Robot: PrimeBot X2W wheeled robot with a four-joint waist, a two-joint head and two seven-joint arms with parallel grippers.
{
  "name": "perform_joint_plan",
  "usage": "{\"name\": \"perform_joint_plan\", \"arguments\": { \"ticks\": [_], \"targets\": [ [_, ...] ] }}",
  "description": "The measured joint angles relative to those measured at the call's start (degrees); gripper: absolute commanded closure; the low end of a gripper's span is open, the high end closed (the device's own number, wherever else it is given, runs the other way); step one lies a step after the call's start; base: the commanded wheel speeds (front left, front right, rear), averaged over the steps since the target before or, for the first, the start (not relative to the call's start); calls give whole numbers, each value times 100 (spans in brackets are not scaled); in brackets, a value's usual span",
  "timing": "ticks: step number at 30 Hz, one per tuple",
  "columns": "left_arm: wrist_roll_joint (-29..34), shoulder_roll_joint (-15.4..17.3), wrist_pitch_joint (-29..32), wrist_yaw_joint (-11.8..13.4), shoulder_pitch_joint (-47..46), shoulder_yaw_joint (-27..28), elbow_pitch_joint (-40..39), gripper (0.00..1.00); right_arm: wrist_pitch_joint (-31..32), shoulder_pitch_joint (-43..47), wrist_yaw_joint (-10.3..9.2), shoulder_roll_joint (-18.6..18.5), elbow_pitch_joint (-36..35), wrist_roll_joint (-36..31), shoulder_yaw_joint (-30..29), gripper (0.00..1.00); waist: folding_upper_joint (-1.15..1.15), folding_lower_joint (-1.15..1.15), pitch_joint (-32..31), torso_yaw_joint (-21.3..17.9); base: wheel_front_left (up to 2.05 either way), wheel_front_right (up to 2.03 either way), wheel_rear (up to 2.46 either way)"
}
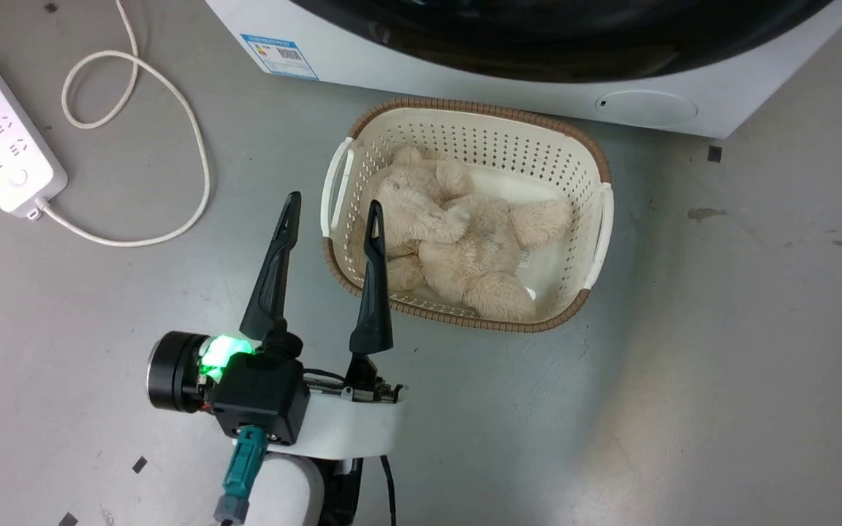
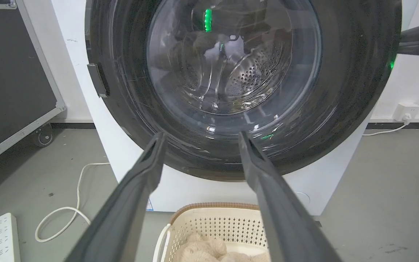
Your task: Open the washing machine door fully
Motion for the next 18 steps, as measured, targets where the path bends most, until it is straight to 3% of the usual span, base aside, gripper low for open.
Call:
{"name": "perform_joint_plan", "arguments": {
  "ticks": [11,18],
  "targets": [
    [-52,-2,-120,-3,7,-38,70,0,795,567,0,120,48,438,-124,100,0,0,-381,-39,0,0,0],
    [-101,-4,-144,-130,200,62,193,0,1285,1707,0,721,-588,511,-51,100,0,0,-871,-96,0,0,0]
  ]
}}
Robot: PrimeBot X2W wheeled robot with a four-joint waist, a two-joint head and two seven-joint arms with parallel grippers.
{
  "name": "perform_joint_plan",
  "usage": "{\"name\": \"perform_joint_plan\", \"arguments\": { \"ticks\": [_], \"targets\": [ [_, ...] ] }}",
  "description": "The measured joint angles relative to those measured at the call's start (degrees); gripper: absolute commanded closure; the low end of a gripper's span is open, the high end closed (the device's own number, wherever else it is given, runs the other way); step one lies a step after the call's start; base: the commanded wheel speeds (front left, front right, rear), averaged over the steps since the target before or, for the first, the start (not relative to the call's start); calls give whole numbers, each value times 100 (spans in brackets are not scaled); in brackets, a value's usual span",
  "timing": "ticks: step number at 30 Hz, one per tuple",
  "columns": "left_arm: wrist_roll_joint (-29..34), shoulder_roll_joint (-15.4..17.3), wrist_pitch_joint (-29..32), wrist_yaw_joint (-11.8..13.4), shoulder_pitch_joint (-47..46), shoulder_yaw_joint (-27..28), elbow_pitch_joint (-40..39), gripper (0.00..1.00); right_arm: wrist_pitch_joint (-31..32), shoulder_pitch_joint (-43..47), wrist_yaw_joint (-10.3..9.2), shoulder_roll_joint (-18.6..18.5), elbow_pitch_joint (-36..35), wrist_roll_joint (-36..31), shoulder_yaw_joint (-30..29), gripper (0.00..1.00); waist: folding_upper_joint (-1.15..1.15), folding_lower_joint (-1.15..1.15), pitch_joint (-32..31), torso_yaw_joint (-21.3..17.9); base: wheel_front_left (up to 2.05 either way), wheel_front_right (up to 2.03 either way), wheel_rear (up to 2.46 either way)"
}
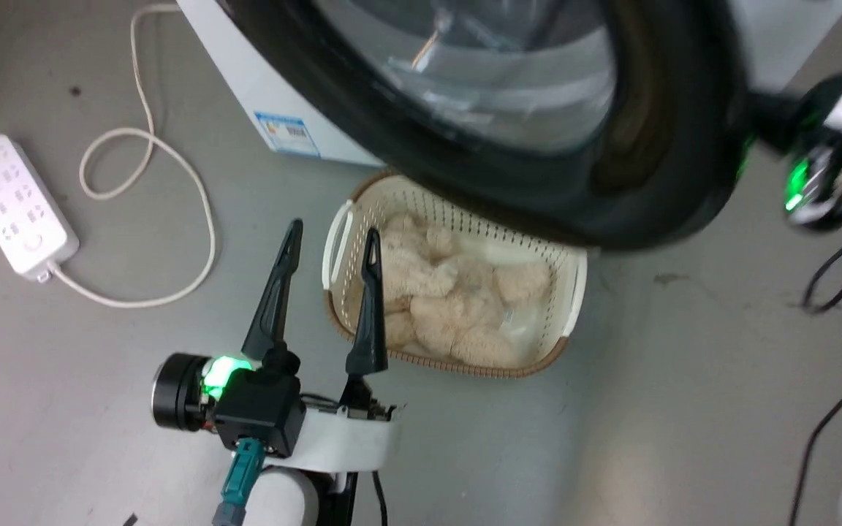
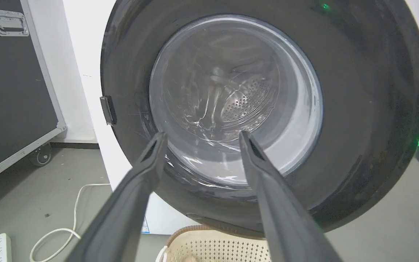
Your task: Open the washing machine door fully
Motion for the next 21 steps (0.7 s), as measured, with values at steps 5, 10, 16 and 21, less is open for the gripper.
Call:
{"name": "perform_joint_plan", "arguments": {
  "ticks": [5,10,16,21],
  "targets": [
    [-144,0,0,-163,325,135,296,0,422,912,0,516,-617,2,105,100,0,-1,-400,-39,0,0,0],
    [-201,14,0,-348,619,241,560,0,865,1679,1,693,-1221,127,342,100,0,-1,-745,-66,0,0,0],
    [-282,15,0,-581,781,367,802,0,809,2311,0,672,-1518,1158,1389,100,0,-1,-957,-39,0,0,0],
    [-299,15,0,-689,861,438,909,0,457,2735,0,690,-1783,1751,2371,100,0,0,-1044,3,0,0,0]
  ]
}}
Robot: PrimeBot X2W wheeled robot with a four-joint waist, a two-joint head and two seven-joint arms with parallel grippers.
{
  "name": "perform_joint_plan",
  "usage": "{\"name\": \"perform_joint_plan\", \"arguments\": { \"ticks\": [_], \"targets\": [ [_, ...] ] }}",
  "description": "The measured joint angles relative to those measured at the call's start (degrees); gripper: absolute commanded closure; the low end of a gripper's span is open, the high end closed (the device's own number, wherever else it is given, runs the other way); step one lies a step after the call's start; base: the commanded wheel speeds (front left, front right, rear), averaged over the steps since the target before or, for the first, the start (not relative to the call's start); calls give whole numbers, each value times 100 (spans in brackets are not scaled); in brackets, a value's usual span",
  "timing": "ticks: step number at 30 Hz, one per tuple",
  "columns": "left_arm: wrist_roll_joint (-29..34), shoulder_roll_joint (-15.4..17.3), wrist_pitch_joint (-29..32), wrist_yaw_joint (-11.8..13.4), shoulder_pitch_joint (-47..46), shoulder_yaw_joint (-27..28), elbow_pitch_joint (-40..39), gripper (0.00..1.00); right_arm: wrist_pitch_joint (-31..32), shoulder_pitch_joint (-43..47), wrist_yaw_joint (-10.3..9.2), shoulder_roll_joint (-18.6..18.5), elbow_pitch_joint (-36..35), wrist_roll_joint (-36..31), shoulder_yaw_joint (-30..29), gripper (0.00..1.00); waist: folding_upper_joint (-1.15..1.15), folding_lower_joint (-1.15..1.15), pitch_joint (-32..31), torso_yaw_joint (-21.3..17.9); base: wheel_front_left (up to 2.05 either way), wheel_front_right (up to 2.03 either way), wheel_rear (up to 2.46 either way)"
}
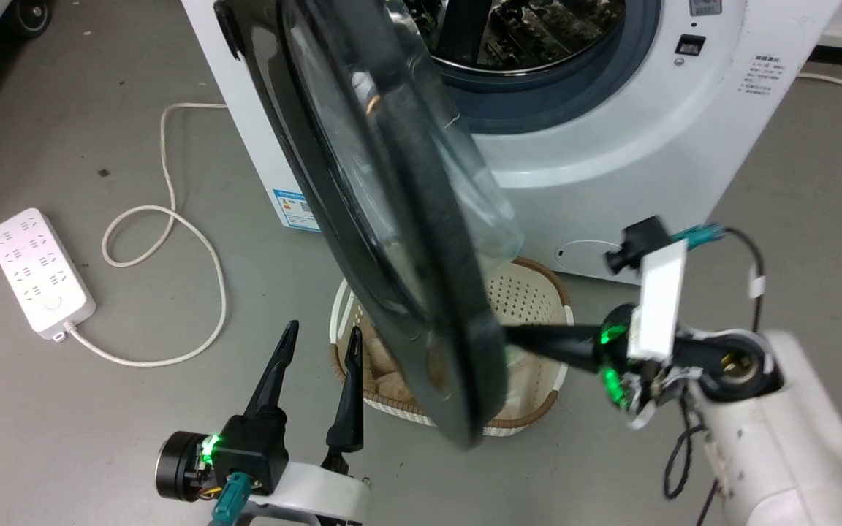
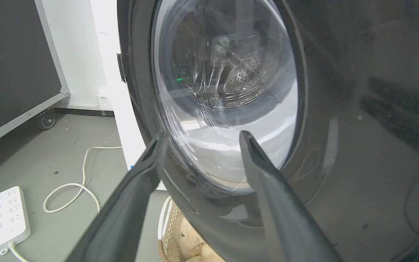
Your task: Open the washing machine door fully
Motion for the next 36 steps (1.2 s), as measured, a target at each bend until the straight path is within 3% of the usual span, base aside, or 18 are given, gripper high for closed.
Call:
{"name": "perform_joint_plan", "arguments": {
  "ticks": [6,11,12,13,20,24,28,33,36],
  "targets": [
    [-53,-3,0,-80,20,74,2,0,-403,250,0,16,-174,277,606,100,0,0,-85,64,0,0,0],
    [-112,-9,0,-149,104,162,-11,0,-790,331,0,13,-186,203,457,100,0,1,-177,16,0,0,0],
    [-112,-8,0,-168,113,178,-10,0,-933,361,0,-3,-208,143,357,13,0,1,-197,-6,0,0,0],
    [-112,-9,0,-193,113,193,-11,0,-1096,386,0,-32,-258,47,254,0,0,0,-218,-33,0,0,0],
    [-152,-10,0,-253,120,326,-2,0,-2993,757,0,-787,-1701,-1553,-229,0,0,0,-420,-284,0,0,0],
    [-163,-12,0,-303,120,482,-1,0,-4445,1136,0,-1407,-2626,-2837,-53,0,0,0,-529,-468,0,0,0],
    [-267,-11,0,-400,133,683,2,0,-5737,1648,1,-1890,-3032,-4079,160,0,0,0,-650,-647,0,0,0],
    [-286,-11,0,-508,270,856,33,0,-6785,2340,2,-1869,-3123,-5515,-136,0,0,0,-776,-848,0,0,0],
    [-355,-5,0,-651,349,883,257,0,-7175,2809,2,-1390,-3150,-6166,-597,0,0,0,-835,-922,0,0,0]
  ]
}}
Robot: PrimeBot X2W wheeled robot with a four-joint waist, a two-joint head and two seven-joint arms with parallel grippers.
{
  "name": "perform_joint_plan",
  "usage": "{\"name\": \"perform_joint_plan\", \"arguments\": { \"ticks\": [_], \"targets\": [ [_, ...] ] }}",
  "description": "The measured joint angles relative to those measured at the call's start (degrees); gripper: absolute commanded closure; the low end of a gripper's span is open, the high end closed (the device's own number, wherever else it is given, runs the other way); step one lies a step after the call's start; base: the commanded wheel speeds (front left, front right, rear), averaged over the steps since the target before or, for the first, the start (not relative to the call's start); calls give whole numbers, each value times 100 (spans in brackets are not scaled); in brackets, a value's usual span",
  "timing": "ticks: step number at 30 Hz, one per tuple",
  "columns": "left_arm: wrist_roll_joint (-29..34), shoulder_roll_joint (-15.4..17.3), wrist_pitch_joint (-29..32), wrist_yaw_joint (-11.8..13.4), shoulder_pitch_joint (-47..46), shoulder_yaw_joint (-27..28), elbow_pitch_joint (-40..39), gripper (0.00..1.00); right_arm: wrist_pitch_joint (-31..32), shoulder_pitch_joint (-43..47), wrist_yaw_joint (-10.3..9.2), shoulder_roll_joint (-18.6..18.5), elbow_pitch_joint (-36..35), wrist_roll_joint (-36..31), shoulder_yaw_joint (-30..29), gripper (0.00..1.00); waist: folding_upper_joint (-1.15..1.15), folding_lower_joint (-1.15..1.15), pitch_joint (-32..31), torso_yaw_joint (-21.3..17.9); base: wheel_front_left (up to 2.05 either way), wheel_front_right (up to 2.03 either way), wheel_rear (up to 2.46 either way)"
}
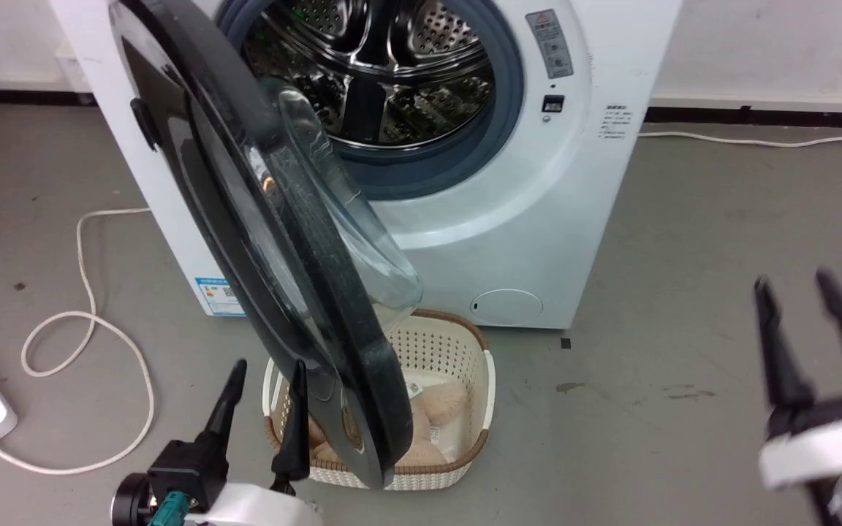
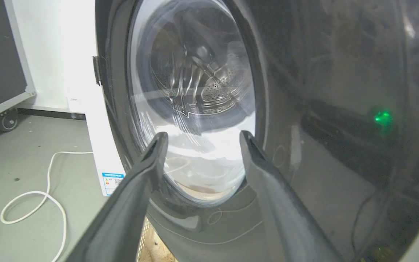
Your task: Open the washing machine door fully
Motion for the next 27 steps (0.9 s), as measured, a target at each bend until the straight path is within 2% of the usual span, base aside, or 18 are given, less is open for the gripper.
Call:
{"name": "perform_joint_plan", "arguments": {
  "ticks": [5,7,18,19,20,23,27],
  "targets": [
    [-2,20,0,-105,18,65,201,0,-324,838,0,876,-148,-828,-136,0,0,0,-63,-75,0,0,0],
    [-1,21,0,-105,18,110,202,0,-386,1022,0,1110,-172,-1028,-162,0,0,0,-71,-107,0,0,0],
    [59,13,0,-104,47,129,71,0,-560,1197,0,1358,-149,-1470,-298,0,0,0,-97,-101,0,0,0],
    [53,13,0,-114,62,115,79,44,-577,1197,0,1362,-137,-1480,-299,0,0,0,-99,-94,0,0,0],
    [37,14,0,-147,86,103,93,100,-581,1197,0,1369,-125,-1480,-297,0,0,0,-104,-87,0,0,0],
    [-11,4,0,-158,118,113,31,100,-586,1197,0,1379,-110,-1479,-299,0,0,0,-102,-61,0,0,0],
    [-90,1,0,-37,109,249,-347,100,-604,1195,0,1388,-78,-1472,-314,0,0,0,-97,-29,0,0,0]
  ]
}}
